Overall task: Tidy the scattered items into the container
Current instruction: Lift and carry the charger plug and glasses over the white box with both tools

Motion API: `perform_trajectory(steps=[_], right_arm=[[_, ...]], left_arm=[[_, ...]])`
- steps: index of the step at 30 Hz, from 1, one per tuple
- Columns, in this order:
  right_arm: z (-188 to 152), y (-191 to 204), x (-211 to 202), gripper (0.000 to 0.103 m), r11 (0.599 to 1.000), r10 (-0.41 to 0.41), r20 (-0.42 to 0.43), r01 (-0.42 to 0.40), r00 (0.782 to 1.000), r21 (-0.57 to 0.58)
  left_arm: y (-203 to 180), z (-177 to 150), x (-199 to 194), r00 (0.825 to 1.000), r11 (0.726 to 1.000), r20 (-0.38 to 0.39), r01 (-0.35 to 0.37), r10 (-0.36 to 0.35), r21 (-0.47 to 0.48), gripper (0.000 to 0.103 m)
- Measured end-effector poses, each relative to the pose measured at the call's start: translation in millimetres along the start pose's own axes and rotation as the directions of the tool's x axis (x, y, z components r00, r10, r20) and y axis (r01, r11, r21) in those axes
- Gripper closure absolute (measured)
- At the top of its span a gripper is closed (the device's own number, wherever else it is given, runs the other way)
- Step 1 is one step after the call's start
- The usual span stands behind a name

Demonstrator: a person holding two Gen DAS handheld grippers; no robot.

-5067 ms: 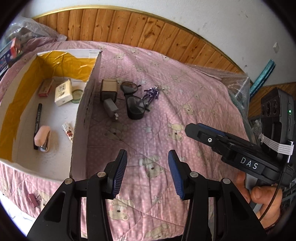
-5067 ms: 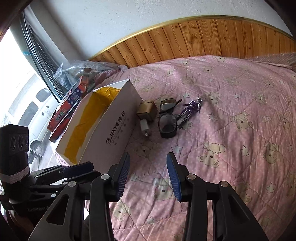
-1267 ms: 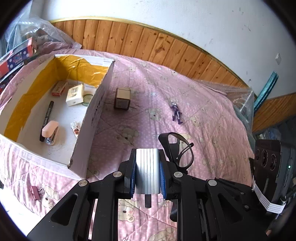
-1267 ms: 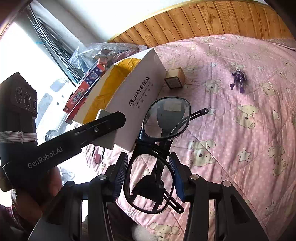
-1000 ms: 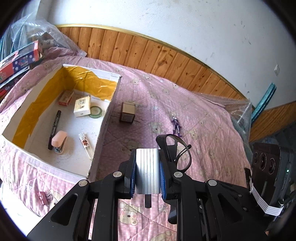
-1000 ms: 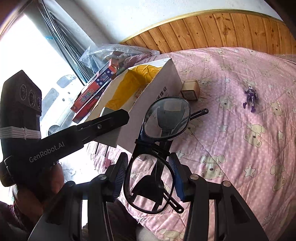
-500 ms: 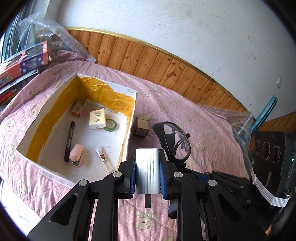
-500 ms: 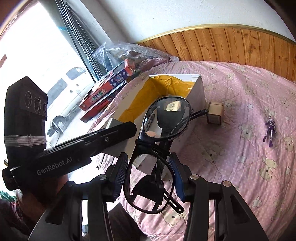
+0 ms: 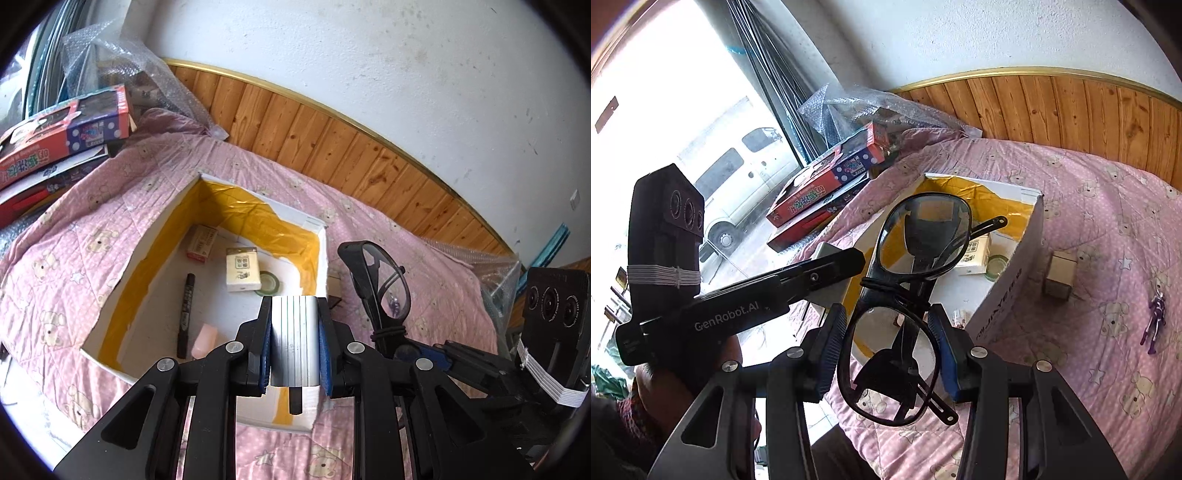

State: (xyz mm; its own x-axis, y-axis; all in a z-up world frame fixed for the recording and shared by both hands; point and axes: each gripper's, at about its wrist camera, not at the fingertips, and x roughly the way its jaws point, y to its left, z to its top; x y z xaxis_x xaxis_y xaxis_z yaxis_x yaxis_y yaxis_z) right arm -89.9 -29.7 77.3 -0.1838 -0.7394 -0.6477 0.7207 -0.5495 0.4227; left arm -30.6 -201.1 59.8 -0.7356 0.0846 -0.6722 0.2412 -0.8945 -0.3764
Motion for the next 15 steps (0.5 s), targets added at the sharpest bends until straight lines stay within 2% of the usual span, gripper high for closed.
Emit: perform_trajectory(steps=[7,15], right_arm=[[21,-6,34,0.056,1.0,-0.001,-0.046,0.001,0.999,-0.005],[40,-22,84,0.056,0.999,-0.045,-0.142,0.044,0.989,-0.008]], left_arm=[[35,21,16,0.999,0.998,-0.027,-0.029,0.027,-0.061,0.082],[57,43,65,0.991,0.989,-0.133,-0.033,0.013,-0.144,0.082]])
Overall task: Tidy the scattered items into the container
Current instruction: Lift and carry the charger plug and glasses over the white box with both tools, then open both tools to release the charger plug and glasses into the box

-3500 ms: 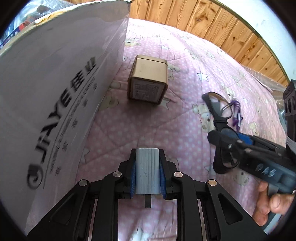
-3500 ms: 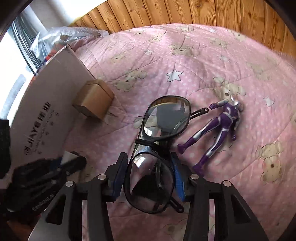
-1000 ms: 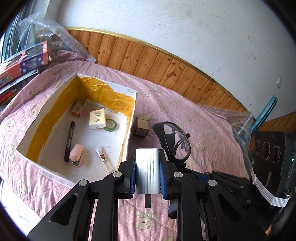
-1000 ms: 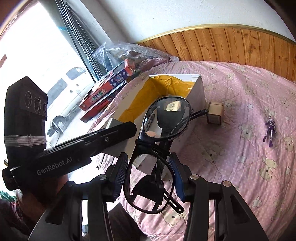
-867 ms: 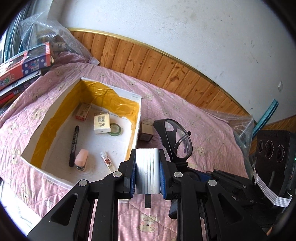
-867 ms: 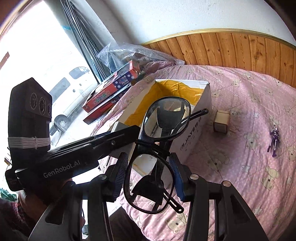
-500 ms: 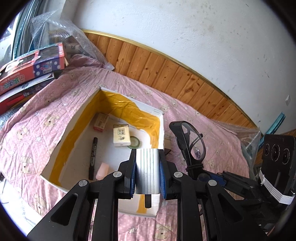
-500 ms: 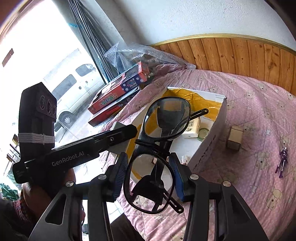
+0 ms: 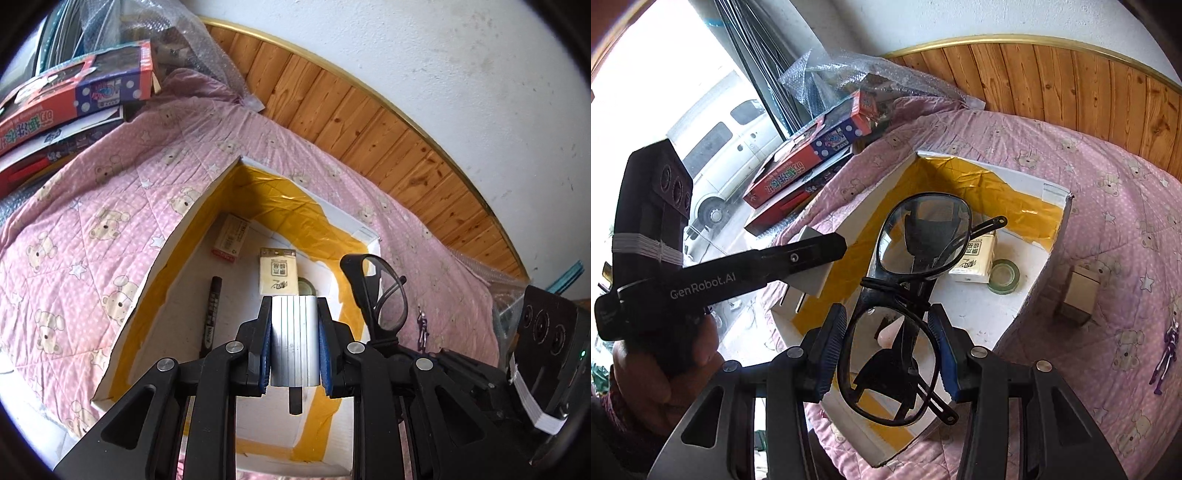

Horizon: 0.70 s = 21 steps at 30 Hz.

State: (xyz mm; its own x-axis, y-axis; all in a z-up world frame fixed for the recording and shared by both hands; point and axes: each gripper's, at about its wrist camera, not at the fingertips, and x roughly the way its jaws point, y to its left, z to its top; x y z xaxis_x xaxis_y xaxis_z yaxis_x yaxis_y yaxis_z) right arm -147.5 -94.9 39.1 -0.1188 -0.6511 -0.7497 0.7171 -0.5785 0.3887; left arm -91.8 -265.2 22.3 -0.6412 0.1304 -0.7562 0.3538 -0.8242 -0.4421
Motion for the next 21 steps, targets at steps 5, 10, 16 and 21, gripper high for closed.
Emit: perform_trajectory(steps=[5,10,16,21], right_arm=[[7,-5,32,0.056,0.999,-0.039,-0.073,0.038,0.997,-0.013],[12,-2,57,0.056,0.986,-0.14,-0.147,0.124,0.979,-0.112],[23,-7,82,0.056,0.959,-0.23,-0.229,0.179,0.946,-0.22],[27,-10,107,0.056,0.936,-0.27,-0.323,0.168,0.907,-0.31]], left_arm=[[12,15,32,0.996,0.996,-0.084,0.01,-0.017,-0.087,0.082],[20,15,68,0.983,0.991,-0.182,-0.045,0.021,-0.125,0.082],[34,4,103,0.951,0.979,-0.3,-0.123,0.071,-0.16,0.082],[35,3,115,0.942,0.974,-0.325,-0.145,0.082,-0.175,0.082]])
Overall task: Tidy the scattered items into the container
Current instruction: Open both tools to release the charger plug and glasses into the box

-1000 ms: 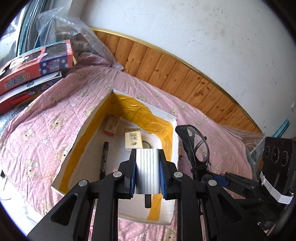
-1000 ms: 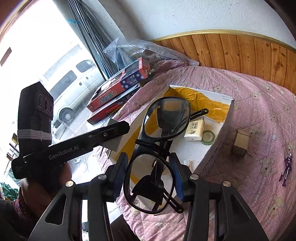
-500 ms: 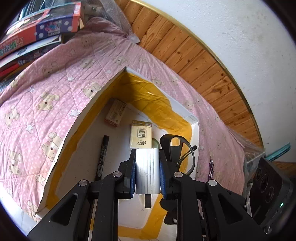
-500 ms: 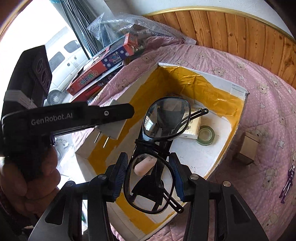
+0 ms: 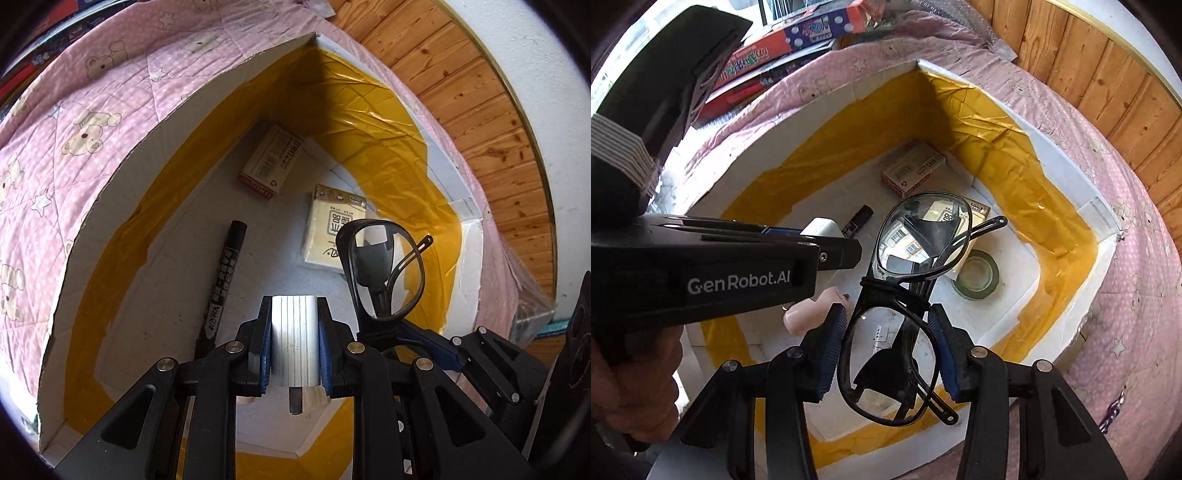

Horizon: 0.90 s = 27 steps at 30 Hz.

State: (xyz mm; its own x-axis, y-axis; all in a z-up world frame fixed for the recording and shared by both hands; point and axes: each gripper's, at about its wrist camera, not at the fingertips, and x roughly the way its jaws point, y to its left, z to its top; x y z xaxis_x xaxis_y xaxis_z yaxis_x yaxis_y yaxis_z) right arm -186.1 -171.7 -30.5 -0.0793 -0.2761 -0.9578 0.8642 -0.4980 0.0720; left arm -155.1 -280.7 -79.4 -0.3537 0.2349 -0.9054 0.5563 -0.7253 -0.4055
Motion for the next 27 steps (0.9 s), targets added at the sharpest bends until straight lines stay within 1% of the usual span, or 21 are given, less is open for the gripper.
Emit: perform_trajectory(steps=[5,9,10,11,12,15,19,23,24,27], right_arm=[[8,-4,19,0.055,0.999,-0.013,-0.088,0.009,0.996,-0.046],[8,-2,24,0.055,0.998,-0.021,-0.112,0.015,0.994,-0.056],[7,-3,24,0.055,0.998,-0.023,-0.109,0.016,0.994,-0.057],[6,-3,22,0.055,0.998,-0.026,-0.1,0.021,0.995,-0.054],[5,-4,21,0.054,0.999,-0.027,-0.092,0.023,0.995,-0.045],[0,-7,12,0.053,1.0,-0.017,-0.058,0.016,0.998,-0.018],[-4,-9,-6,0.053,1.0,-0.001,-0.002,0.001,1.0,0.022],[-11,-10,-22,0.053,0.998,0.029,0.045,-0.031,0.999,0.062],[-14,-11,-25,0.053,0.996,0.04,0.051,-0.044,0.998,0.072],[-22,-14,-30,0.053,0.992,0.073,0.065,-0.079,0.995,0.099]], left_arm=[[-3,3,14,0.999,1.0,-0.033,-0.015,0.015,-0.004,0.082],[-6,2,23,0.997,0.999,-0.071,-0.03,0.031,0.01,0.08],[-5,1,24,0.996,0.999,-0.074,-0.043,0.043,0.008,0.078],[-5,1,23,0.996,0.999,-0.071,-0.053,0.054,0.008,0.067],[-5,1,22,0.996,0.998,-0.067,-0.058,0.059,0.009,0.06],[-4,1,16,0.996,0.998,-0.061,-0.063,0.063,0.009,0.058],[-6,-2,3,0.996,0.997,-0.03,-0.077,0.078,0.026,0.058],[-12,-15,-9,0.995,0.992,0.0,-0.104,0.104,0.066,0.058],[-10,-13,-7,0.994,0.991,0.006,-0.111,0.111,0.077,0.058],[-15,-22,-14,0.991,0.985,0.022,-0.136,0.134,0.109,0.058]])
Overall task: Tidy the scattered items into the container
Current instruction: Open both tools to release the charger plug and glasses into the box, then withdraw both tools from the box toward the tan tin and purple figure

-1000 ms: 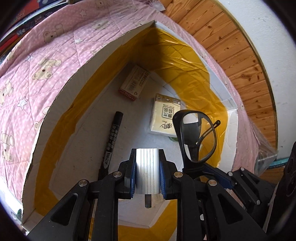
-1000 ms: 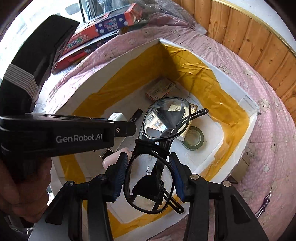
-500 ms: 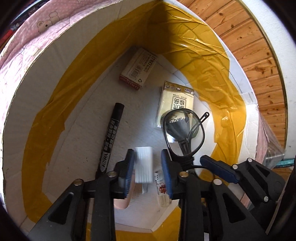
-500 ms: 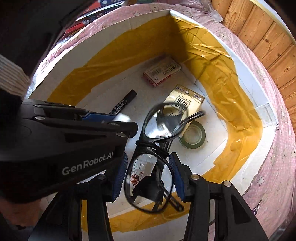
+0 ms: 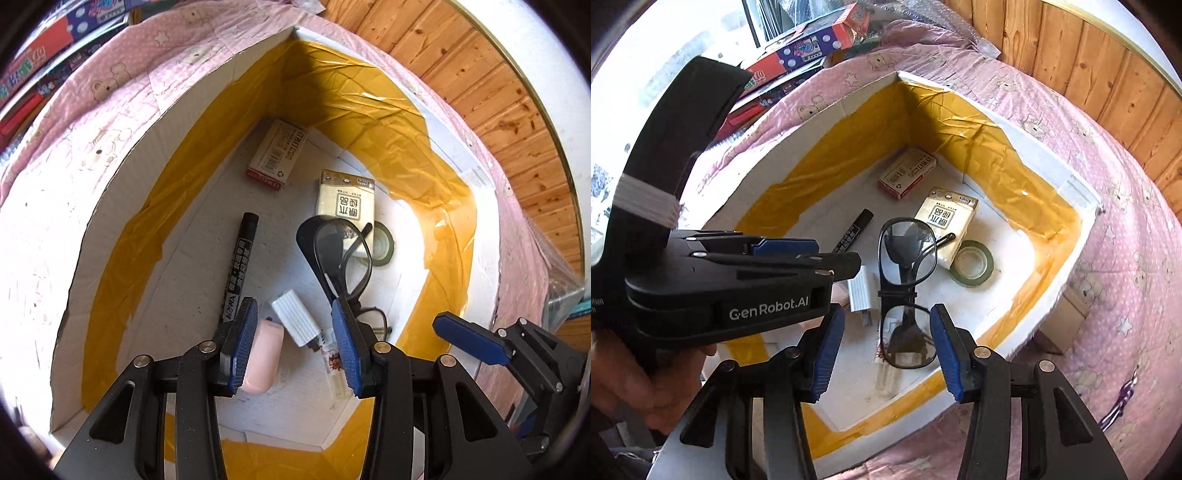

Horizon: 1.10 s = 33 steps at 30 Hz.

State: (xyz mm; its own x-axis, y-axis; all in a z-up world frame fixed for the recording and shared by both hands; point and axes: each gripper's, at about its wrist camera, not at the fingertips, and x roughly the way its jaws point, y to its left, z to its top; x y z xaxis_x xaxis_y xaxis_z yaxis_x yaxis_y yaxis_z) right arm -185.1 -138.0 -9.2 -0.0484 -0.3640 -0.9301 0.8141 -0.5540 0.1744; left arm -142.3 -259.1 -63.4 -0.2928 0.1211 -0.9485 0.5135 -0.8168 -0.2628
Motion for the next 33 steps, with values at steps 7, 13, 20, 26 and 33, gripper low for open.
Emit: perform_trajectory(steps=[7,13,20,26,33], right_arm=[[-15,3,-8,0.053,1.0,0.015,0.012,-0.015,1.0,0.006],[-26,12,-17,0.053,0.999,0.034,0.036,-0.034,0.999,0.005],[-39,19,-26,0.053,0.998,0.061,0.067,-0.062,0.996,0.013],[-53,22,-35,0.053,0.995,0.087,0.115,-0.092,0.99,0.032],[-71,31,-41,0.053,0.99,0.121,0.167,-0.131,0.978,0.048]], left_arm=[[-10,-16,-14,0.999,0.998,0.031,-0.029,0.027,0.048,0.058],[-20,-30,-27,0.998,0.997,0.051,-0.039,0.035,0.074,0.058],[-22,-46,-42,0.996,0.995,0.084,-0.049,0.042,0.086,0.058],[-14,-63,-57,0.991,0.994,0.123,-0.065,0.054,0.089,0.058],[-12,-83,-76,0.975,0.985,0.204,-0.114,0.085,0.131,0.058]])
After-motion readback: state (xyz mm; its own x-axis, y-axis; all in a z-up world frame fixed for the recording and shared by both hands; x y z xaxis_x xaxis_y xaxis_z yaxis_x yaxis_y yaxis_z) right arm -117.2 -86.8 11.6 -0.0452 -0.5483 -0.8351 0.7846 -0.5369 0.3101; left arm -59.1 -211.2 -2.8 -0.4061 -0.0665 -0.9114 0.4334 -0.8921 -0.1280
